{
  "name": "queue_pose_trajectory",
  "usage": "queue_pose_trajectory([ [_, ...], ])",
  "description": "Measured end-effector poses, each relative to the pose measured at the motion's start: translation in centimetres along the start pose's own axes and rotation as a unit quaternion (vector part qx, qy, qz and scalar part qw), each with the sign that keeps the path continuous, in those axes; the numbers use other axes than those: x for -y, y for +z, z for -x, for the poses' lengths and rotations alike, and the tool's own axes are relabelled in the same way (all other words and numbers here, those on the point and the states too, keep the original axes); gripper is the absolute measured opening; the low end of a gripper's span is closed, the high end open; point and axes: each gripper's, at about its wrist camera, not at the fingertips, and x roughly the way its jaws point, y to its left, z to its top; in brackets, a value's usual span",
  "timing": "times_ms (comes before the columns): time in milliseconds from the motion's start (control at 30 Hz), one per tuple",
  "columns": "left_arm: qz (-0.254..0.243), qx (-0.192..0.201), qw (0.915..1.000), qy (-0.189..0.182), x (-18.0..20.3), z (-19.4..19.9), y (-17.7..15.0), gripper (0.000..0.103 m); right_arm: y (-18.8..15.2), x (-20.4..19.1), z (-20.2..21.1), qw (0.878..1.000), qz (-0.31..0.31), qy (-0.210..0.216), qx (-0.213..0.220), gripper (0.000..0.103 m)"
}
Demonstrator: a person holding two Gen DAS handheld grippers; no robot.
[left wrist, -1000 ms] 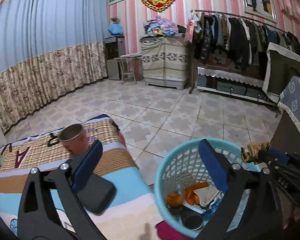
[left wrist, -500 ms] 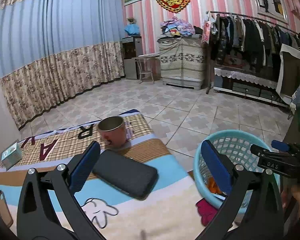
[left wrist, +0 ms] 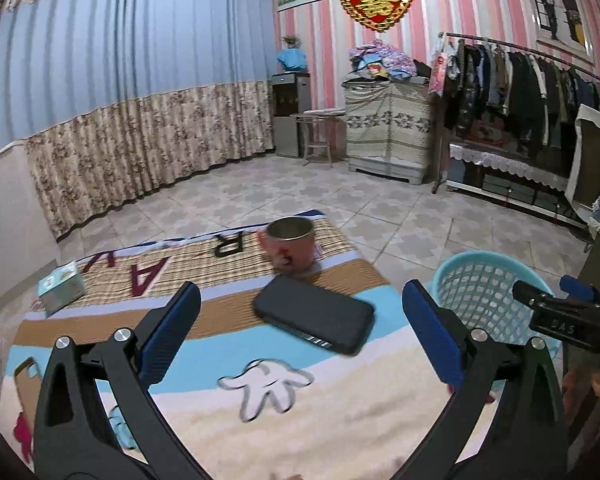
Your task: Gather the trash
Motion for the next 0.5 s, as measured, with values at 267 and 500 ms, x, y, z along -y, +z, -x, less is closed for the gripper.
queue_pose_trajectory([
  [267,0.021,0.011,0.9994,0.026,-4.9,4.5,-1.1,0.098,-1.0,-5.4,4.8,0.999,0.02,0.029,0.034,0.098],
  [500,0.028,0.014,0.998,0.055,-8.1,7.8,-2.6,0.098,-2.5,-9.6,7.9,0.996,0.051,0.041,0.054,0.098],
])
